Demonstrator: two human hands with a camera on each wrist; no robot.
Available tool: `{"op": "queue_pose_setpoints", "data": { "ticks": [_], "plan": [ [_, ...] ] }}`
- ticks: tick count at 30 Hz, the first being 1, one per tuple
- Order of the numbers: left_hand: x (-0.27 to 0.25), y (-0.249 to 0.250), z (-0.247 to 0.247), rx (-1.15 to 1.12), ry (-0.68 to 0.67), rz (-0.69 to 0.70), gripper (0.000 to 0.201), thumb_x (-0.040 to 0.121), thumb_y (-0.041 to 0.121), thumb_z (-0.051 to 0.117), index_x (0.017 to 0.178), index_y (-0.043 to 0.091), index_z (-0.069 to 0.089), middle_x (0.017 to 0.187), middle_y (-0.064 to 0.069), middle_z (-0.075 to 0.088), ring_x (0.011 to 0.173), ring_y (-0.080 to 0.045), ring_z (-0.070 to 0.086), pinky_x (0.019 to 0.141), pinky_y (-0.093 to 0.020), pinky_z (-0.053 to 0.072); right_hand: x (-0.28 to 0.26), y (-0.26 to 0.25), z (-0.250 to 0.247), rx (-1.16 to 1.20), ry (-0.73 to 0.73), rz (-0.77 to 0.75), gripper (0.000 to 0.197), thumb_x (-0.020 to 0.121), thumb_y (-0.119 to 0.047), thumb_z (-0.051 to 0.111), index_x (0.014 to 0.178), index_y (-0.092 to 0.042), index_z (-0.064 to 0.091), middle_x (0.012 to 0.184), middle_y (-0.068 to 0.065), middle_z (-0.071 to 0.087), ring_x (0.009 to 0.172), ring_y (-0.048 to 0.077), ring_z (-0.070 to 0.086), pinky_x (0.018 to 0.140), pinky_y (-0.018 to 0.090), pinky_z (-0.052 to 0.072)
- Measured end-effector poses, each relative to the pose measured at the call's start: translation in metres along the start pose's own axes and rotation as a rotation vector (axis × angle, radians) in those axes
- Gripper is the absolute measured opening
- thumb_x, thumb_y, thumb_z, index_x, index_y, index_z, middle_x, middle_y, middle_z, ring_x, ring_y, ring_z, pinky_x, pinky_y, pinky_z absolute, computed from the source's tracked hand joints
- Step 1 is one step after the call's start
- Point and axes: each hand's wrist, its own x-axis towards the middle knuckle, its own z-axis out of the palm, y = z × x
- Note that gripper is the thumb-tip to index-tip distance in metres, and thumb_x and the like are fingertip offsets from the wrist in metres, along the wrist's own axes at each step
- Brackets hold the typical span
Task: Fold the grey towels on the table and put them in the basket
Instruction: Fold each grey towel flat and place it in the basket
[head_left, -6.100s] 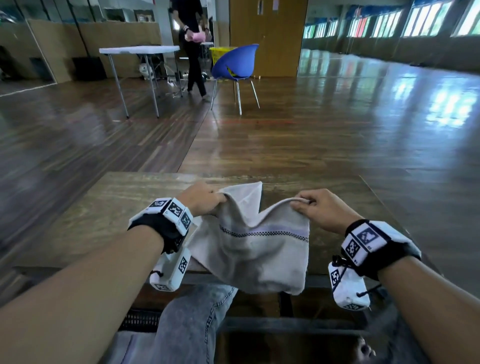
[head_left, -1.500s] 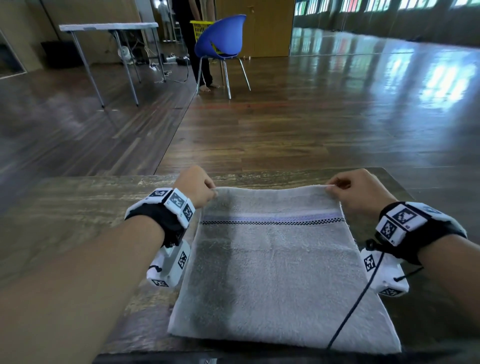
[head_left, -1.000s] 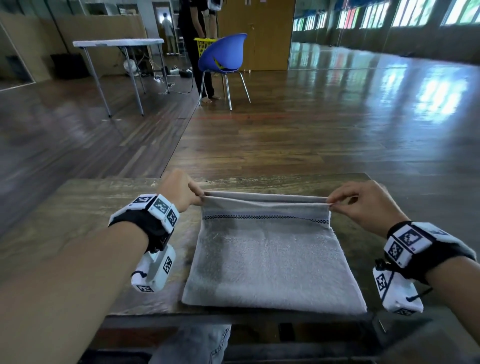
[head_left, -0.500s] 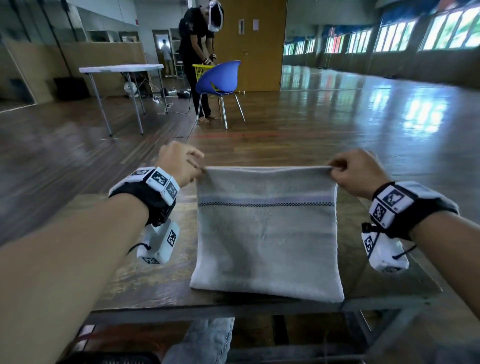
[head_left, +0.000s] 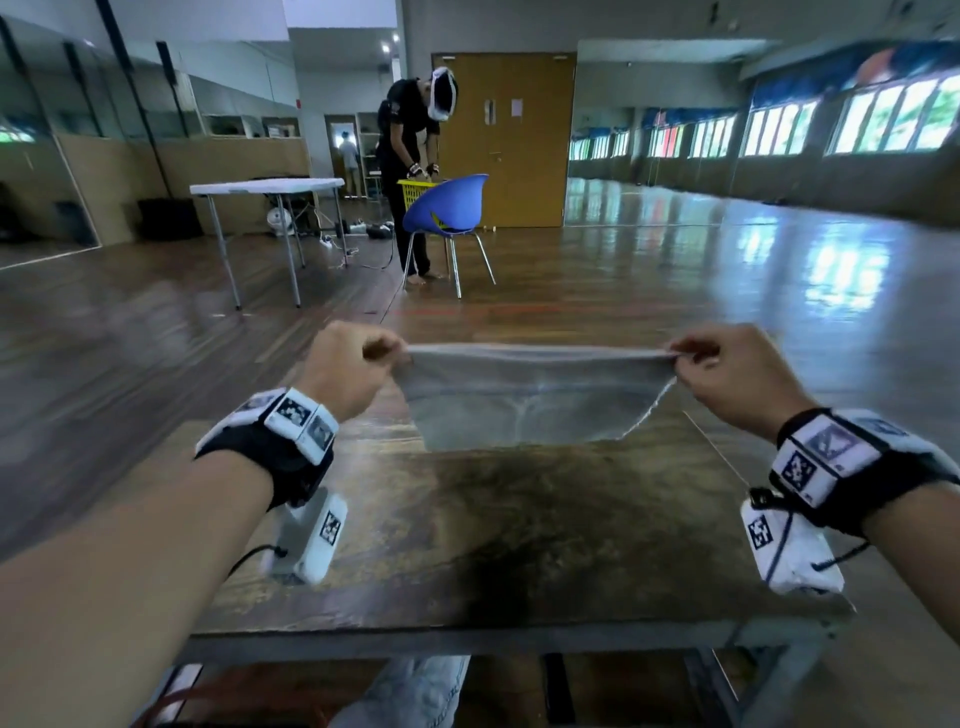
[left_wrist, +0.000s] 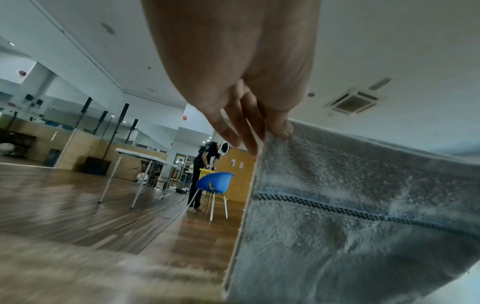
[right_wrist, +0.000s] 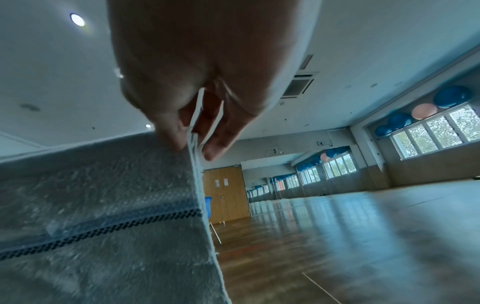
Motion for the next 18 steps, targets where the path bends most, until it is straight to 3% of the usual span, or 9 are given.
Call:
{"op": "queue_pose_setpoints", "data": {
  "ticks": [2,3,6,8,11,13,15,18],
  "plan": [
    [-0.023,-0.017,0.011,-0.021,-0.182,-0.053,0.008,0.086,0.015,0.074,0.081,0.020,0.078,0.068,0.011,0.070,0.058,0.009,0.060,0.061,-0.009,0.044,-0.026,0.010,0.005,-0.002,-0.202,0.057,0.018,0.084,-0.004,0.068,0.091,-0.014,0.081,0.083,0.002,0.077,0.078,0.016,0.071,0.080,0.032,0.055],
    [-0.034,-0.025,0.017,-0.026,-0.277,-0.083,0.014,0.085,0.016,0.075,0.075,0.026,0.076,0.064,0.016,0.068,0.055,0.010,0.058,0.061,-0.009,0.042,-0.040,0.016,0.009,0.004,-0.297,0.092,0.016,0.085,-0.005,0.069,0.090,-0.015,0.081,0.081,0.000,0.077,0.075,0.011,0.070,0.075,0.028,0.053],
    [-0.061,-0.045,0.031,-0.054,-0.570,-0.202,0.023,0.085,0.014,0.075,0.069,0.030,0.073,0.063,0.007,0.072,0.055,0.002,0.061,0.057,-0.013,0.047,-0.077,0.032,0.022,0.053,-0.557,0.184,0.011,0.087,-0.007,0.073,0.088,-0.017,0.079,0.078,-0.003,0.076,0.063,-0.002,0.063,0.063,0.012,0.047],
    [-0.072,-0.051,0.038,-0.060,-0.789,-0.284,0.018,0.086,0.017,0.075,0.072,0.028,0.075,0.074,-0.005,0.076,0.067,-0.011,0.070,0.061,-0.021,0.054,-0.093,0.043,0.029,0.050,-0.701,0.224,0.012,0.088,-0.008,0.074,0.084,-0.019,0.078,0.073,-0.006,0.075,0.060,-0.004,0.059,0.060,0.010,0.044],
    [-0.084,-0.058,0.044,-0.139,-1.069,-0.461,0.008,0.087,0.020,0.075,0.079,0.020,0.077,0.080,-0.006,0.077,0.077,-0.018,0.075,0.061,-0.026,0.056,-0.107,0.052,0.035,0.087,-0.851,0.286,0.014,0.089,-0.011,0.073,0.080,-0.021,0.077,0.063,-0.012,0.068,0.057,-0.004,0.055,0.059,0.010,0.041],
    [-0.085,-0.061,0.049,-0.149,-1.059,-0.507,0.005,0.086,0.018,0.075,0.083,0.014,0.077,0.080,-0.003,0.075,0.079,-0.016,0.073,0.060,-0.026,0.056,-0.109,0.056,0.038,0.093,-0.859,0.303,0.018,0.090,-0.009,0.070,0.078,-0.021,0.075,0.066,-0.009,0.068,0.062,0.003,0.056,0.063,0.016,0.042],
    [-0.088,-0.069,0.062,-0.157,-0.954,-0.547,0.008,0.087,0.013,0.071,0.080,0.010,0.073,0.079,-0.003,0.067,0.078,-0.012,0.063,0.058,-0.026,0.055,-0.111,0.062,0.050,0.134,-0.858,0.344,0.021,0.092,-0.004,0.065,0.077,-0.017,0.072,0.066,-0.008,0.067,0.059,0.000,0.056,0.061,0.013,0.043],
    [-0.092,-0.067,0.075,-0.294,-0.899,-0.684,0.010,0.089,0.008,0.062,0.081,0.005,0.058,0.083,-0.014,0.051,0.074,-0.024,0.055,0.060,-0.031,0.057,-0.113,0.064,0.058,0.283,-0.864,0.479,0.024,0.096,0.003,0.054,0.078,-0.006,0.067,0.066,0.002,0.061,0.052,0.003,0.055,0.053,0.014,0.047]
  ]
}}
